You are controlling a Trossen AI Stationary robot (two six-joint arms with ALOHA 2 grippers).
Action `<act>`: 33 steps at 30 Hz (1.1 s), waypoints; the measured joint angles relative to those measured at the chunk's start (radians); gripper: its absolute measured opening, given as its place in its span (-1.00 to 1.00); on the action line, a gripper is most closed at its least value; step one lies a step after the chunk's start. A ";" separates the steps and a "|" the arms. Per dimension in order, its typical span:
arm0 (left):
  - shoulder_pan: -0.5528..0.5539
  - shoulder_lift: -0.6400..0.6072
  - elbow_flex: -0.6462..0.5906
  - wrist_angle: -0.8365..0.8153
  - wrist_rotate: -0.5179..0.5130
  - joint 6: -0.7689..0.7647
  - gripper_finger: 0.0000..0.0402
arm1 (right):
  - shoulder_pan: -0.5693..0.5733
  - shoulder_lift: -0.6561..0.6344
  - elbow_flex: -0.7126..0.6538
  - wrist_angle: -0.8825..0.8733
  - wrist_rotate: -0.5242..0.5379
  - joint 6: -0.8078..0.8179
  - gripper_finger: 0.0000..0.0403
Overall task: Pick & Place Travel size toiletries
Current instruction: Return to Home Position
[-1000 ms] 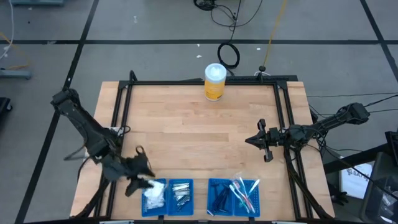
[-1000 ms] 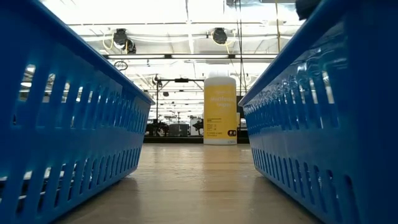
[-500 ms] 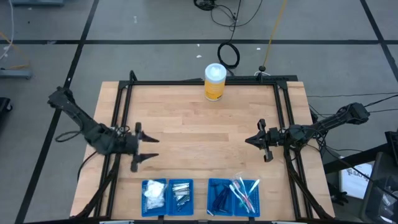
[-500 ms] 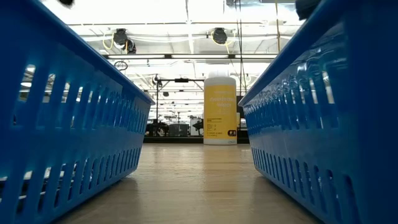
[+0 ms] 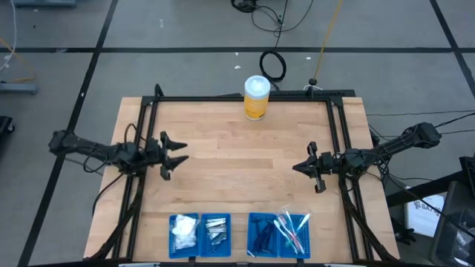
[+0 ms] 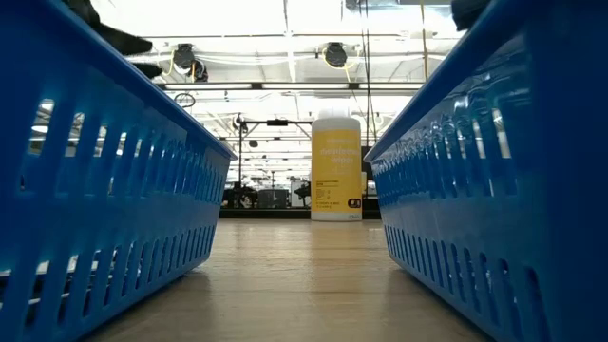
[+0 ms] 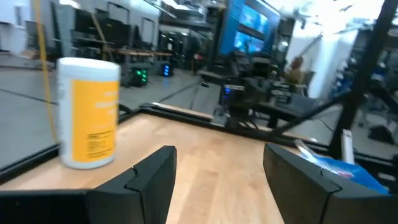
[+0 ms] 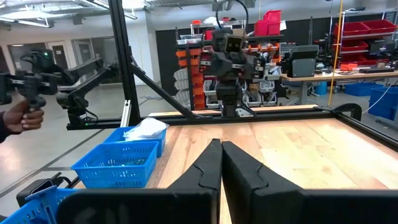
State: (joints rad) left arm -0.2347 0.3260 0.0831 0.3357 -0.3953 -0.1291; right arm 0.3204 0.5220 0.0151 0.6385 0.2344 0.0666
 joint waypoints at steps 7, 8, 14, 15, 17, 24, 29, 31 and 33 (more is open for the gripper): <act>0.168 -0.120 -0.070 -0.060 0.195 -0.055 0.18 | 0.000 0.000 0.000 0.000 0.000 0.000 -0.98; 0.187 -0.126 -0.069 -0.076 0.197 -0.061 0.18 | 0.000 0.000 0.000 0.000 0.000 0.000 -0.98; 0.272 -0.153 -0.068 -0.073 0.251 -0.055 0.18 | 0.000 0.000 0.000 0.000 0.000 0.000 -0.98; 0.278 -0.153 -0.068 -0.074 0.264 -0.049 0.18 | 0.000 0.000 0.000 0.000 0.000 -0.001 -0.98; 0.285 -0.152 -0.068 -0.078 0.274 -0.047 0.18 | 0.000 0.000 0.000 -0.002 0.000 -0.013 -0.98; 0.286 -0.149 -0.068 -0.076 0.273 -0.035 0.18 | 0.000 0.000 0.000 -0.002 0.000 -0.026 -0.98; 0.286 -0.149 -0.068 -0.077 0.273 -0.026 0.18 | 0.000 -0.011 0.000 0.010 0.000 0.040 -0.98; 0.286 -0.149 -0.068 -0.077 0.281 -0.021 0.18 | 0.000 -0.051 0.000 0.028 -0.005 0.038 -0.98; 0.286 -0.150 -0.068 -0.078 0.299 -0.014 0.18 | 0.000 -0.102 0.000 -0.004 -0.090 -0.018 -0.98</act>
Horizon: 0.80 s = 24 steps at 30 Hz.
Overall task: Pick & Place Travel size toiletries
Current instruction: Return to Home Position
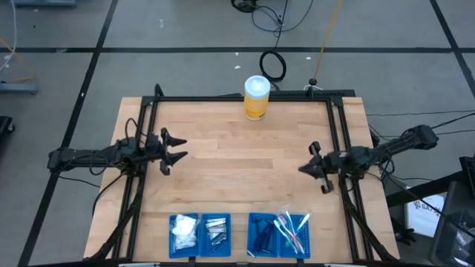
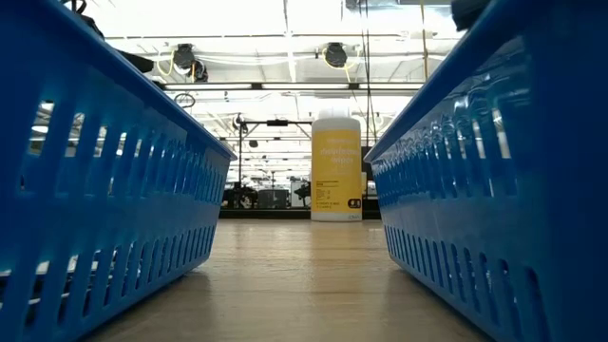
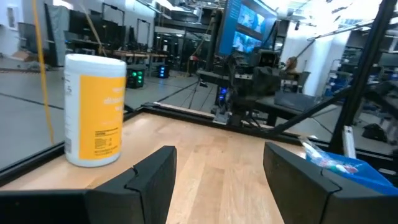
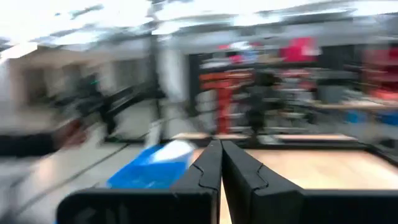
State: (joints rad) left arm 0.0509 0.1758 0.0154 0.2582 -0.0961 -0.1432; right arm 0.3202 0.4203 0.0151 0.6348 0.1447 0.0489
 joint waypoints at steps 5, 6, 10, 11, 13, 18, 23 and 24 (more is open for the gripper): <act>0.000 0.000 0.001 -0.060 0.025 -0.003 0.18 | -0.018 -0.142 0.000 -0.202 -0.117 -0.026 -0.98; 0.000 0.000 0.001 -0.069 0.023 -0.010 0.18 | -0.028 -0.172 0.000 -0.239 -0.118 -0.020 -0.98; 0.000 -0.001 0.001 -0.073 0.022 -0.019 0.18 | -0.059 -0.262 0.000 -0.349 -0.123 -0.009 -0.98; 0.000 -0.001 0.001 -0.072 0.027 -0.016 0.18 | -0.065 -0.283 0.000 -0.359 -0.124 -0.010 -0.98; 0.000 0.000 0.001 -0.072 0.042 -0.001 0.18 | -0.074 -0.321 0.000 -0.386 -0.123 -0.019 -0.98; 0.000 0.000 0.001 -0.076 0.070 0.015 0.18 | -0.097 -0.380 0.000 -0.482 -0.120 -0.080 -0.98; 0.000 0.001 0.001 -0.073 0.069 0.013 0.18 | -0.101 -0.375 0.000 -0.521 -0.120 -0.094 -0.98; 0.000 0.001 0.001 -0.073 0.069 0.014 0.18 | -0.101 -0.374 0.000 -0.521 -0.120 -0.094 -0.98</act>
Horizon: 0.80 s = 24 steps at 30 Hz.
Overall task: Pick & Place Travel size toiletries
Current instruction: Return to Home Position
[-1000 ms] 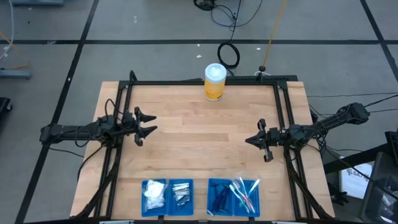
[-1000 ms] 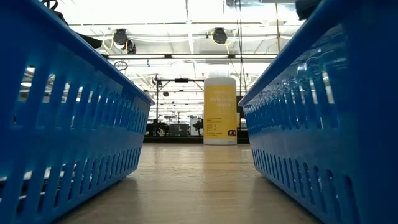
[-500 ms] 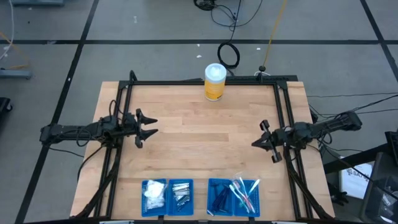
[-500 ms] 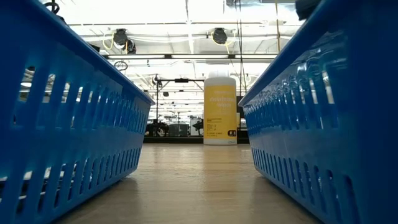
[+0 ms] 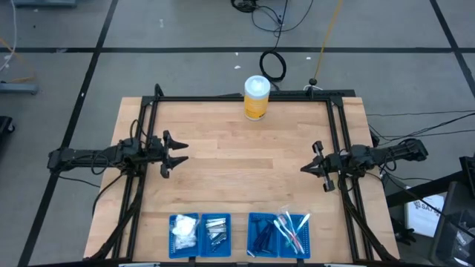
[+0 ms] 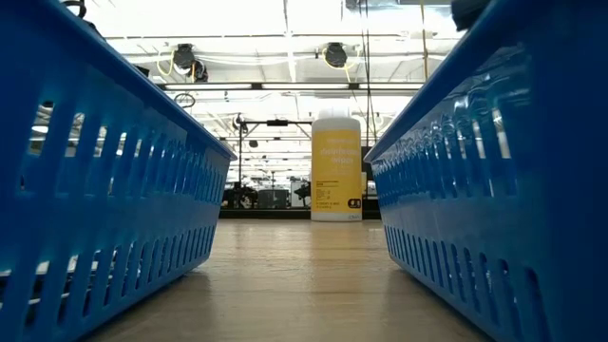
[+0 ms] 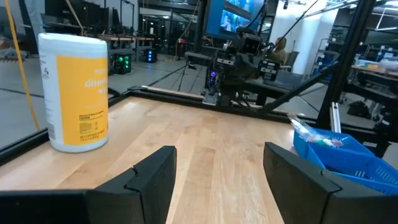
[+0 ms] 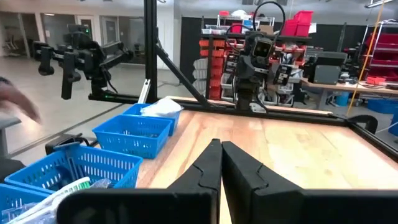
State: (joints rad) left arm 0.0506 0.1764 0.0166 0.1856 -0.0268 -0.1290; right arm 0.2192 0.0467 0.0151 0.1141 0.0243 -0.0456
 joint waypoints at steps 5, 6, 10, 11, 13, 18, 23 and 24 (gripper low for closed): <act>0.000 0.000 0.000 0.000 0.000 -0.010 0.18 | 0.000 0.000 0.000 0.000 0.000 0.000 -0.98; 0.000 0.000 0.000 0.000 0.000 -0.007 0.18 | 0.000 0.000 0.000 0.001 0.000 0.000 -0.98; 0.000 0.000 0.000 0.000 0.000 -0.008 0.18 | 0.000 0.000 0.000 0.001 0.000 0.000 -0.98; 0.000 0.000 0.000 -0.001 0.000 -0.007 0.18 | 0.000 0.000 0.000 0.001 0.000 0.000 -0.98; 0.000 0.000 0.000 -0.001 0.000 -0.007 0.18 | 0.000 0.000 0.000 0.000 0.000 0.000 -0.98; 0.000 0.000 0.000 -0.001 0.000 -0.007 0.18 | 0.000 0.000 0.000 0.000 0.000 0.000 -0.98; 0.000 0.000 0.000 -0.001 -0.001 -0.007 0.18 | 0.000 0.000 0.000 0.001 0.000 0.000 -0.98; 0.000 0.000 0.000 -0.001 -0.001 -0.007 0.18 | 0.000 0.000 0.000 0.001 0.000 0.000 -0.98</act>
